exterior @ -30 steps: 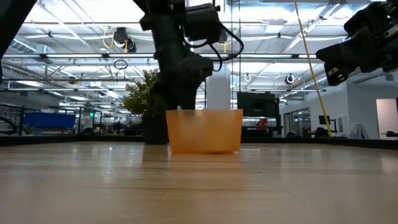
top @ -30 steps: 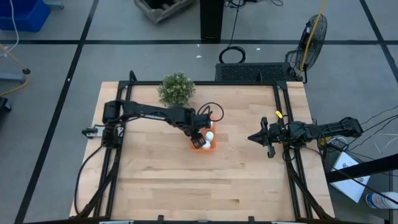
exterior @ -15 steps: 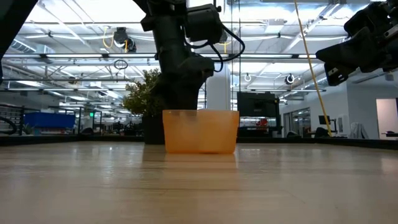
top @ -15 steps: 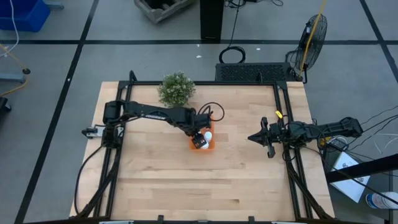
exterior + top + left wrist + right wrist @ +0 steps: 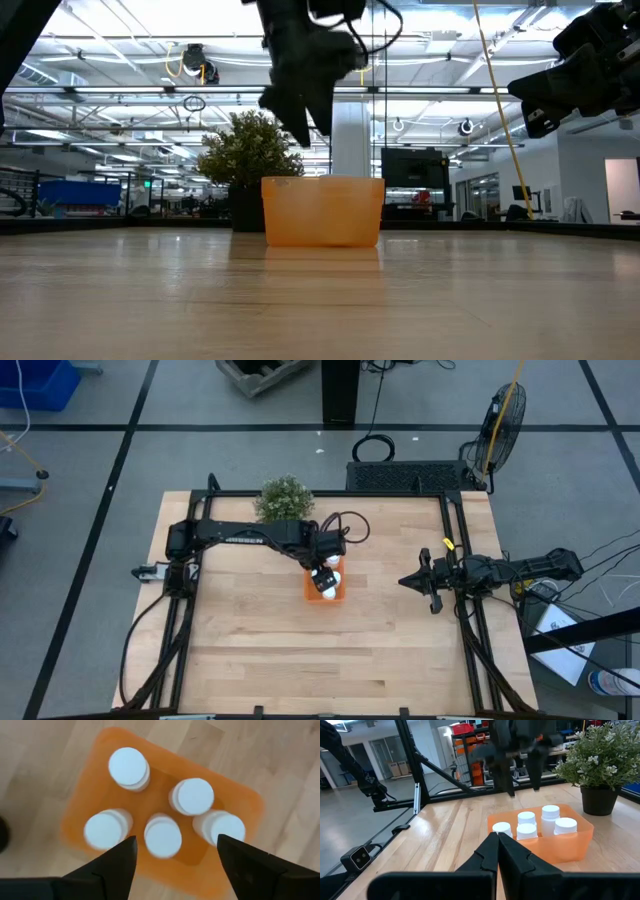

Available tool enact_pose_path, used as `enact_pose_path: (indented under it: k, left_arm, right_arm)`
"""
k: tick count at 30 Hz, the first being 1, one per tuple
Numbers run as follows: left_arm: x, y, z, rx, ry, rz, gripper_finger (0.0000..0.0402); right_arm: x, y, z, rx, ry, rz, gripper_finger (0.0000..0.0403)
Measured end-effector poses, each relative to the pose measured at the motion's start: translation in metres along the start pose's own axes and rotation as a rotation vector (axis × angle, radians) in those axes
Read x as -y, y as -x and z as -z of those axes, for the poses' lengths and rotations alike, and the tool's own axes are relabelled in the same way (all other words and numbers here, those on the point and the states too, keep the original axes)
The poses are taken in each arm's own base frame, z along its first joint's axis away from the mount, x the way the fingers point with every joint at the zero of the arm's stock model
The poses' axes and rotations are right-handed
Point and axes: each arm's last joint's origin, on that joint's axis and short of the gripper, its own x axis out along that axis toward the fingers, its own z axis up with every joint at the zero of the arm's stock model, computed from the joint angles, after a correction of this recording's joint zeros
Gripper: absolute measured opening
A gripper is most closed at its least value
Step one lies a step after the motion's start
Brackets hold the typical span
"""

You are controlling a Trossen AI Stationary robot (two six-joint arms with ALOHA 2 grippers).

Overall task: Pick and place pill bottles into a basket
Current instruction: Return to Home Position

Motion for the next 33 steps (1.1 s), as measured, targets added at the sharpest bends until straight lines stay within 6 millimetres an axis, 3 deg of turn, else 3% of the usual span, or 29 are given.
enact_pose_path:
  k: [5, 13, 15, 20, 26, 29, 33]
  left_arm:
    - [0.005, 0.032, -0.002, -0.026, -0.055, -0.028, 0.0217]
    - [0.017, 0.075, 0.022, -0.099, -0.148, -0.048, 0.0037]
    - [0.015, 0.091, 0.031, -0.081, -0.136, -0.075, 0.0011]
    - [0.014, 0.145, 0.062, 0.051, -0.147, -0.094, 0.0024]
    - [0.015, 0.202, 0.11, 0.36, -0.173, -0.101, 0.0006]
    - [0.015, 0.216, 0.131, 0.523, -0.201, -0.045, 0.0008]
    - [0.013, 0.216, 0.155, 0.671, -0.276, 0.045, 0.0024]
  right_arm:
    - [0.0, 0.0, 0.0, 0.0, 0.0, 0.0, 0.0]
    - [0.0, 0.0, 0.0, 0.0, 0.0, 0.0, 0.0]
    - [0.0, 0.0, 0.0, 0.001, 0.0, 0.0, 0.0]
    - [0.0, 0.0, 0.0, 0.0, 0.0, 0.0, 0.0]
    - [0.0, 0.0, 0.0, 0.001, 0.0, 0.0, 0.0]
    - [0.0, 0.0, 0.0, 0.0, 0.0, 0.0, 0.0]
    - [0.0, 0.0, 0.0, 0.0, 0.0, 0.0, 0.0]
